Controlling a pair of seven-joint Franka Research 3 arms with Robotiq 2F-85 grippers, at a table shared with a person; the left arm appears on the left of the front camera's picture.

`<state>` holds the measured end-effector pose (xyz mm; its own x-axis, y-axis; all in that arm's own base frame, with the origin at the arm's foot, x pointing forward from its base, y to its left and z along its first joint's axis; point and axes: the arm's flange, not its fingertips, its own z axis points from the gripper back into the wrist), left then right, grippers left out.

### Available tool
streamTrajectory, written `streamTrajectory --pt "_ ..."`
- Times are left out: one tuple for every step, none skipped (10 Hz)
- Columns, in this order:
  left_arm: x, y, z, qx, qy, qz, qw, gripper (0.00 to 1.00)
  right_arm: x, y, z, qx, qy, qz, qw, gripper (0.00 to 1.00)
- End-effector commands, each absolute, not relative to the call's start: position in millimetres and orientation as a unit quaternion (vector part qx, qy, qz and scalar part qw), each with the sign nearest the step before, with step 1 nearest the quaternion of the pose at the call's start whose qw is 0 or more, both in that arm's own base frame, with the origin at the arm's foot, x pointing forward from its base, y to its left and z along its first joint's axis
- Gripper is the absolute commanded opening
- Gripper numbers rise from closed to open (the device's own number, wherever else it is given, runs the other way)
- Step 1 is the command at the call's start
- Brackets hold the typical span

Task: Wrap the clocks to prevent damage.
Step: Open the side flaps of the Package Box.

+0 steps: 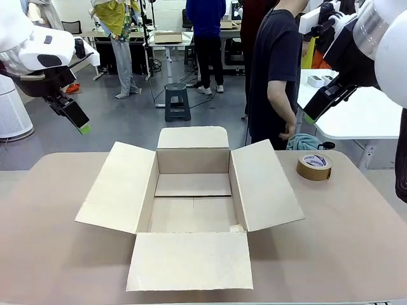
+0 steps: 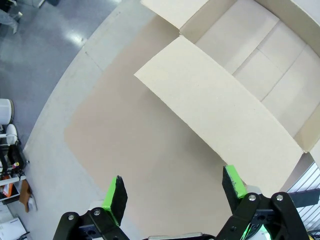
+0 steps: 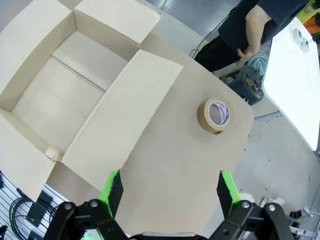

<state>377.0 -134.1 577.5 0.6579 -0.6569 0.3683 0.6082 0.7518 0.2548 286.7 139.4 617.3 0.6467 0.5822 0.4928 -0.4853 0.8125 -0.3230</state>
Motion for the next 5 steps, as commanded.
streamTrajectory --pt "377.0 -134.1 578.5 0.055 -0.224 -0.348 0.909 1.0 288.1 136.5 613.3 -0.084 -0.307 0.299 0.9 1.0" --pt "382.4 -119.6 581.4 -0.023 -0.24 -0.411 0.879 1.0 286.7 139.4 617.3 -0.081 -0.299 0.295 0.904 1.0" --pt "398.4 -103.5 585.1 -0.06 -0.259 -0.454 0.85 1.0 303.0 113.3 620.1 0.0 -0.341 0.349 0.873 1.0" --pt "412.8 -94.4 586.4 -0.063 -0.255 -0.456 0.851 1.0 319.6 88.1 619.4 0.043 -0.377 0.325 0.866 1.0" --pt "423.3 -86.5 587.3 -0.069 -0.254 -0.465 0.845 1.0 331.7 68.2 618.8 0.077 -0.405 0.323 0.852 1.0"
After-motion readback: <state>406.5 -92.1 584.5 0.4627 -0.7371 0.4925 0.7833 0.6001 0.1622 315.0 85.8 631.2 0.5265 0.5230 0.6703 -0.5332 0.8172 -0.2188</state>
